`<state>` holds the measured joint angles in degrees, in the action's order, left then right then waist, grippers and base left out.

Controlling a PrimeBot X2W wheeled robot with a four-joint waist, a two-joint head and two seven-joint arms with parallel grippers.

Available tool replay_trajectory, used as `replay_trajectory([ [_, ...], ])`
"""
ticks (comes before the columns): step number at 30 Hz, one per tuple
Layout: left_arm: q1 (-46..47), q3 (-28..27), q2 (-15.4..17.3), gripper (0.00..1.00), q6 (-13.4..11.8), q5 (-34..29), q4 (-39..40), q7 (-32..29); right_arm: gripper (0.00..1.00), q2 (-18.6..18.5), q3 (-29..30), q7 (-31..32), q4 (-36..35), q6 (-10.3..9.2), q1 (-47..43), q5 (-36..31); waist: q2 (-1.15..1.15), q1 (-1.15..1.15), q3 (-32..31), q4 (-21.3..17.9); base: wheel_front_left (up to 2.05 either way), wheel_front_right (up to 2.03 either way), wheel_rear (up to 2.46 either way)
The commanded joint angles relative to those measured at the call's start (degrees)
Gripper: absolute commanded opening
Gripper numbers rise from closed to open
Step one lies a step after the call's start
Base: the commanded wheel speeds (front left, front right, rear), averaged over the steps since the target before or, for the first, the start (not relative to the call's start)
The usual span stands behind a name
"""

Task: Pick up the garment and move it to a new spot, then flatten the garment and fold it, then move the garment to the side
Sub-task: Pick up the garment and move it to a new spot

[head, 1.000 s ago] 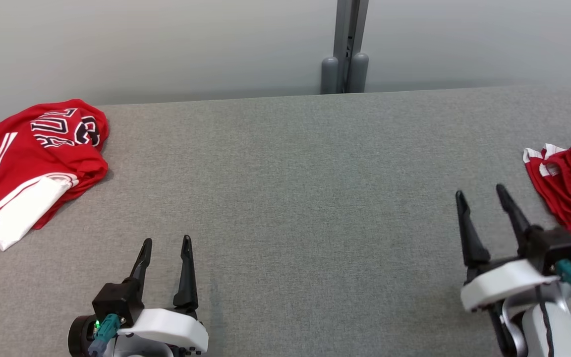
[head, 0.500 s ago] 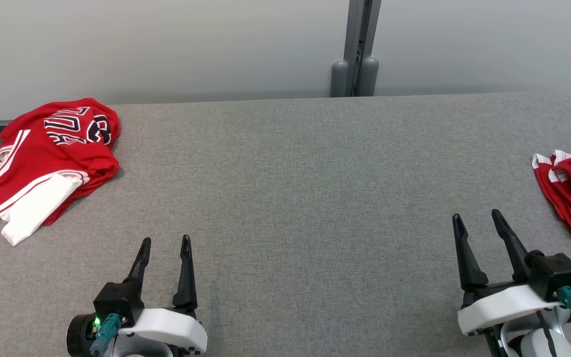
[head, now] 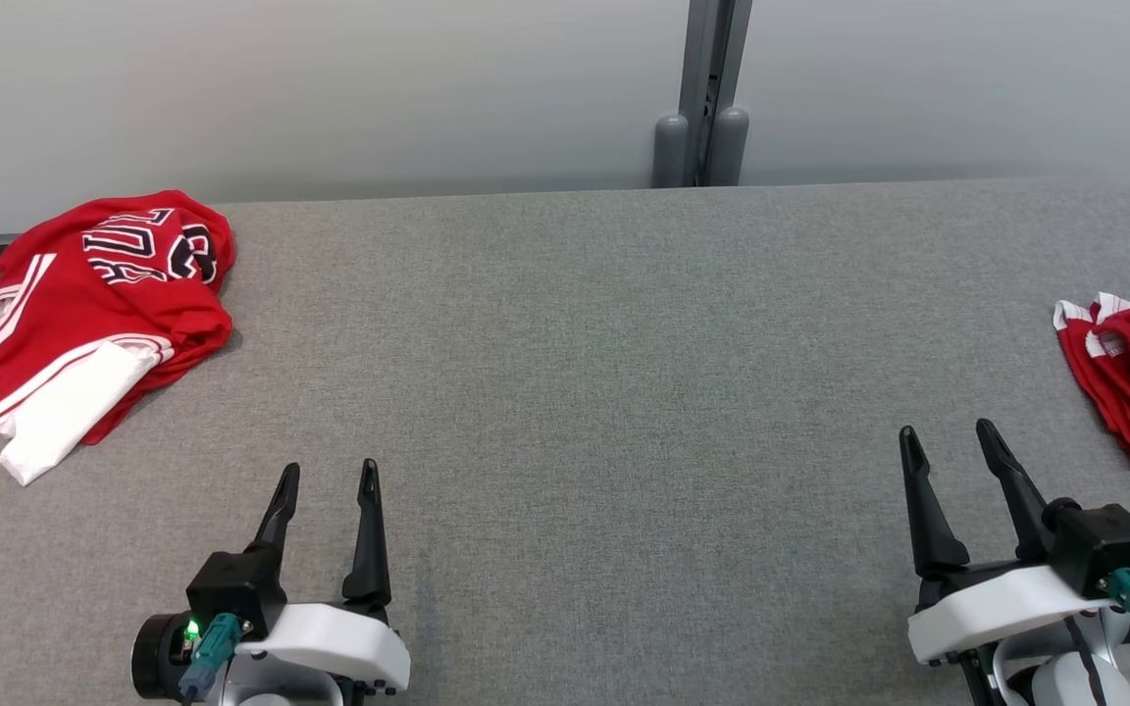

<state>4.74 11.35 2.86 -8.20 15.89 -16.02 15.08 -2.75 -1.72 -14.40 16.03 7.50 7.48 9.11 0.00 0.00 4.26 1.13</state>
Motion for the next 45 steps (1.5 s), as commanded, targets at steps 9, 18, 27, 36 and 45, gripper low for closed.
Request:
replay_trajectory([
  [9, 0.6, -0.1, 0.1, 1.0, 0.0, -0.3, -0.4, 0.1, 1.0, -0.3, -0.1, -0.4, 0.7, -0.01, 0.1, 0.4, 0.0, 0.0, -0.1, 0.2, 0.0, 0.0, 0.0],
  [18, 1.1, 0.3, 0.1, 1.0, 0.0, 0.3, -0.7, 0.1, 1.0, -0.3, -0.1, -0.5, 0.8, -0.01, 0.2, 0.8, 0.0, 0.0, -0.2, 1.0, 0.0, 0.0, 0.0],
  [27, 1.5, 1.0, 0.2, 1.0, -0.1, 0.7, -1.2, 0.1, 1.0, -0.3, 0.5, -0.4, 0.4, -0.01, -1.0, -0.5, 0.0, 0.0, -1.6, 6.8, 0.0, 0.0, 0.0],
  [36, 0.3, 0.3, 0.1, 1.0, -0.6, 0.8, -1.7, 0.1, 1.0, -0.3, 0.2, 0.1, -0.9, -0.01, -1.4, -1.2, 0.0, 0.0, -2.2, 18.0, 0.0, 0.0, 0.0],
  [45, -0.6, 0.1, 0.1, 1.0, -0.7, 0.9, -1.1, 0.1, 1.0, -0.3, -0.5, 0.7, -1.4, -0.01, -1.6, -1.6, 0.0, 0.0, -1.8, 24.7, 0.0, 0.0, 0.0],
])
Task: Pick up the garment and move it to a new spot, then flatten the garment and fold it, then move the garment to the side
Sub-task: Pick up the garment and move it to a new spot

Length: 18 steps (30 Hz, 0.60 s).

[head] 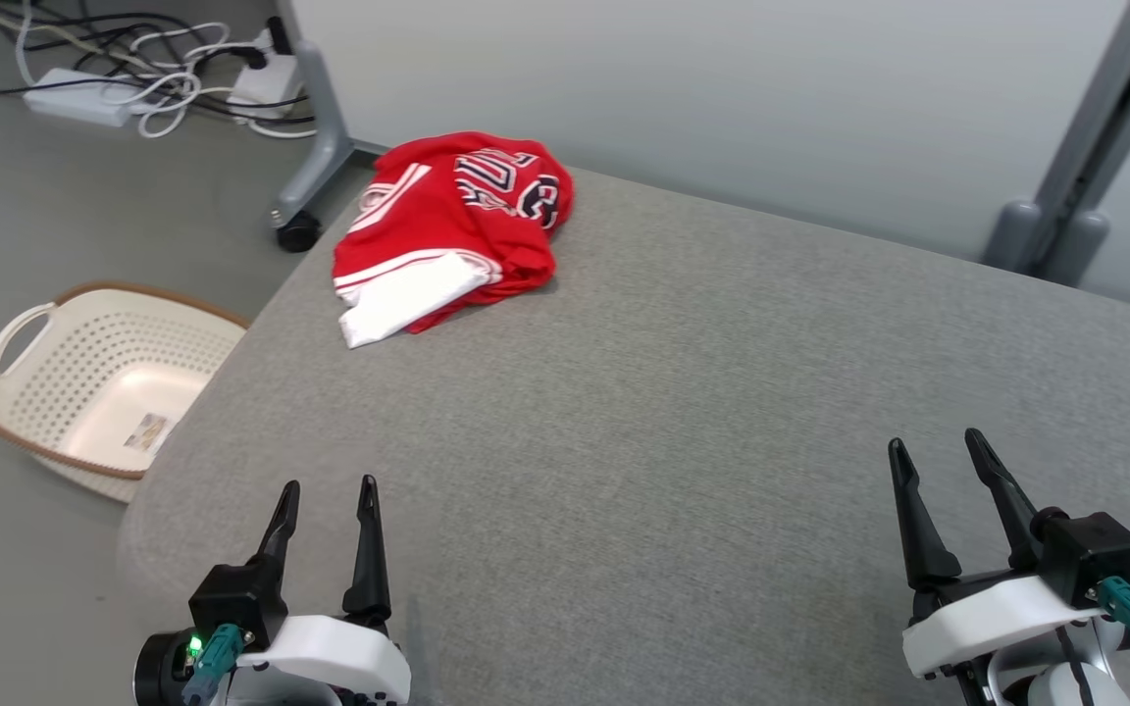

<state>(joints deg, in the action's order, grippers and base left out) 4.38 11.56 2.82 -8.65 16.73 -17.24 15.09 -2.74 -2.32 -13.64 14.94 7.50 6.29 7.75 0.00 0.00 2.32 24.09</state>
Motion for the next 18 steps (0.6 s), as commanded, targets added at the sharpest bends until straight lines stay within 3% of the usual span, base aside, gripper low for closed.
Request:
replay_trajectory([
  [1, -0.2, -0.1, 0.2, 1.0, -0.2, 0.1, 0.2, 0.1, 1.0, -0.3, 0.1, 0.0, -0.3, -0.01, -0.4, -0.2, 0.0, 0.0, 0.2, 2.2, 0.0, 0.0, 0.0],
  [9, -0.6, -0.6, 0.2, 1.0, -0.4, 0.2, 1.0, 0.1, 1.0, -0.3, -0.4, 0.0, -0.9, -0.01, -0.1, -0.4, 0.0, 0.0, 1.2, 3.0, 0.0, 0.0, 0.0],
  [13, 0.9, -2.0, 0.4, 1.0, -0.2, -0.7, 1.6, 0.1, 1.0, -0.3, -0.4, 0.4, -1.8, -0.01, 0.9, -0.8, 0.0, 0.0, 2.9, 1.7, 0.0, 0.0, 0.0],
  [18, 5.8, -4.2, 2.9, 1.0, 0.7, -2.5, 2.5, 0.1, 1.0, -0.3, 0.0, 1.2, -3.4, -0.01, 2.4, -2.4, 0.0, 0.0, 6.4, -1.4, 0.0, 0.0, 0.0],
])
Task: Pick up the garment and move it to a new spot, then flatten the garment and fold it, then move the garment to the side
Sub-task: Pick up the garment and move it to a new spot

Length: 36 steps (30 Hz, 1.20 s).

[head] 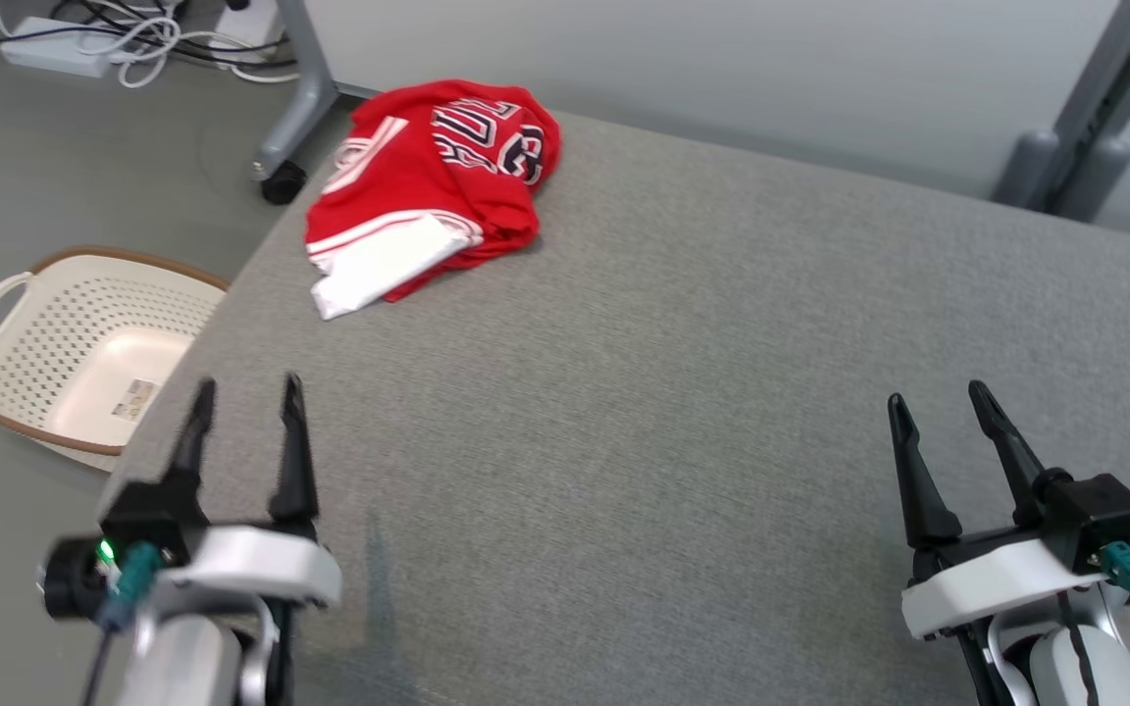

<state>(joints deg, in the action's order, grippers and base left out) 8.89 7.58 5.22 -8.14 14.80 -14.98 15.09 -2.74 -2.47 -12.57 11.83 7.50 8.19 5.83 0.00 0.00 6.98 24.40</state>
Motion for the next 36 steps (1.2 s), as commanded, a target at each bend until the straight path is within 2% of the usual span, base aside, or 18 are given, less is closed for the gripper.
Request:
replay_trajectory([
  [1, 2.7, -0.7, 1.3, 1.0, 0.5, -0.8, 0.4, 0.1, 1.0, -0.3, 0.2, 0.3, -0.7, -0.01, 0.8, -0.7, 0.0, 0.0, 2.6, -2.6, 0.0, 0.0, 0.0],
  [6, 12.6, -2.5, 6.9, 1.0, 2.2, -2.3, -1.7, -0.6, 1.0, -0.3, 0.4, 1.2, -3.0, -0.01, 2.9, -2.3, 0.0, 0.0, 7.2, -7.1, 0.0, 0.0, 0.0],
  [10, 21.8, -3.5, 11.2, 1.0, 5.2, -1.4, -4.7, -3.6, 1.0, -0.3, 0.6, 1.8, -4.9, -0.01, 4.6, -3.5, 0.0, 0.0, 11.2, -11.0, 0.0, 0.0, 0.0],
  [15, 32.2, -3.5, 16.4, 1.0, 8.6, -1.1, -11.7, -9.6, 1.0, -0.3, 1.2, 2.4, -7.0, -0.01, 6.2, -4.6, 0.0, 0.0, 15.4, -15.1, 0.0, 0.0, 0.0],
  [20, 39.4, -3.8, 20.0, 1.0, 10.5, -0.7, -20.9, -14.5, 1.0, -0.3, 1.2, 3.1, -8.9, -0.01, 7.4, -5.2, 0.0, 0.0, 18.7, -18.6, 0.0, 0.0, 0.0],
  [27, 43.5, -1.9, 21.6, 1.0, 13.5, 0.7, -31.7, -21.2, 1.0, -0.3, 1.7, 4.0, -11.7, -0.01, 7.8, -5.7, 0.0, 0.0, 21.5, -21.2, 0.0, 0.0, 0.0],
  [36, 44.7, -0.2, 21.3, 1.0, 14.6, 2.1, -39.4, -25.9, 1.0, -0.3, 1.8, 4.7, -13.7, -0.01, 7.6, -5.8, 0.0, 0.0, 23.3, -21.8, 0.0, 0.0, 0.0],
])
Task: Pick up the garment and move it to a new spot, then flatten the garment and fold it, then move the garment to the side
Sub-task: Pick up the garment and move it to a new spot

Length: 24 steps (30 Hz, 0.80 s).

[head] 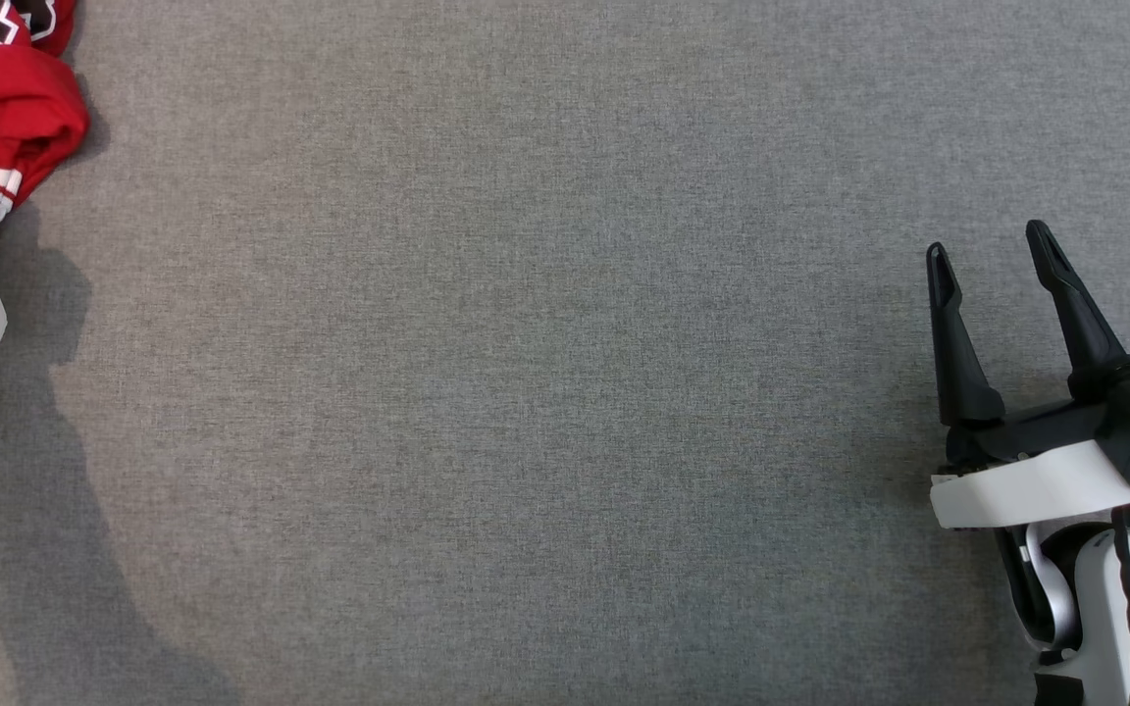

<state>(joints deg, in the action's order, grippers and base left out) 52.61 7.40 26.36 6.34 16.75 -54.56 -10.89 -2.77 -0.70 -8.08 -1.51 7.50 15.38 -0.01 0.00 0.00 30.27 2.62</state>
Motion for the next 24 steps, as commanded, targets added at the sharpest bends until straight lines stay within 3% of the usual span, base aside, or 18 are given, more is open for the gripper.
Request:
replay_trajectory([
  [1, 1.1, 0.1, 0.1, 1.0, 0.2, 0.4, -0.5, -0.4, 1.0, -0.3, 0.0, 0.2, -0.4, -0.01, 0.5, 0.1, 0.0, 0.0, 0.1, 0.0, 0.0, 0.0, 0.0],
  [2, 1.0, 0.1, -0.1, 1.0, 0.2, 0.7, -1.1, -0.9, 1.0, -0.3, 0.0, 0.2, -0.4, -0.01, 0.6, 0.2, 0.0, 0.0, 0.1, 0.0, 0.0, 0.0, 0.0],
  [3, 1.1, 0.3, -0.3, 0.85, 0.3, 0.9, -1.6, -1.3, 1.0, -0.3, -0.1, 0.2, -0.3, -0.01, 0.7, 0.3, 0.0, 0.0, 0.2, 0.0, 0.0, 0.0, 0.0],
  [4, 1.1, 0.4, -0.5, 0.52, 0.4, 1.0, -2.1, -1.7, 1.0, -0.3, -0.2, 0.0, -0.2, -0.01, 0.7, 0.4, 0.0, 0.0, 0.2, 0.0, 0.0, 0.0, 0.0],
  [6, 1.3, 0.7, -0.7, 0.0, 0.5, 1.3, -2.8, -1.9, 1.0, -0.3, -0.3, -0.2, 0.0, -0.01, 0.7, 0.5, 0.0, 0.0, 0.1, 0.0, 0.0, 0.0, 0.0],
  [14, 2.2, 2.0, 0.6, 0.0, 0.0, 0.2, -2.5, 1.5, 1.0, -0.3, 0.0, -1.6, 1.7, -0.01, 0.5, 1.1, 0.0, 0.0, -2.2, -0.1, 0.0, 0.0, 0.0],
  [24, 5.8, 4.5, 0.1, 0.0, 0.5, -0.3, 2.6, 5.2, 1.0, -0.3, 0.0, -4.3, 6.0, -0.01, -0.9, 3.9, 0.0, 0.0, -10.5, -0.6, 0.0, 0.0, 0.0],
])
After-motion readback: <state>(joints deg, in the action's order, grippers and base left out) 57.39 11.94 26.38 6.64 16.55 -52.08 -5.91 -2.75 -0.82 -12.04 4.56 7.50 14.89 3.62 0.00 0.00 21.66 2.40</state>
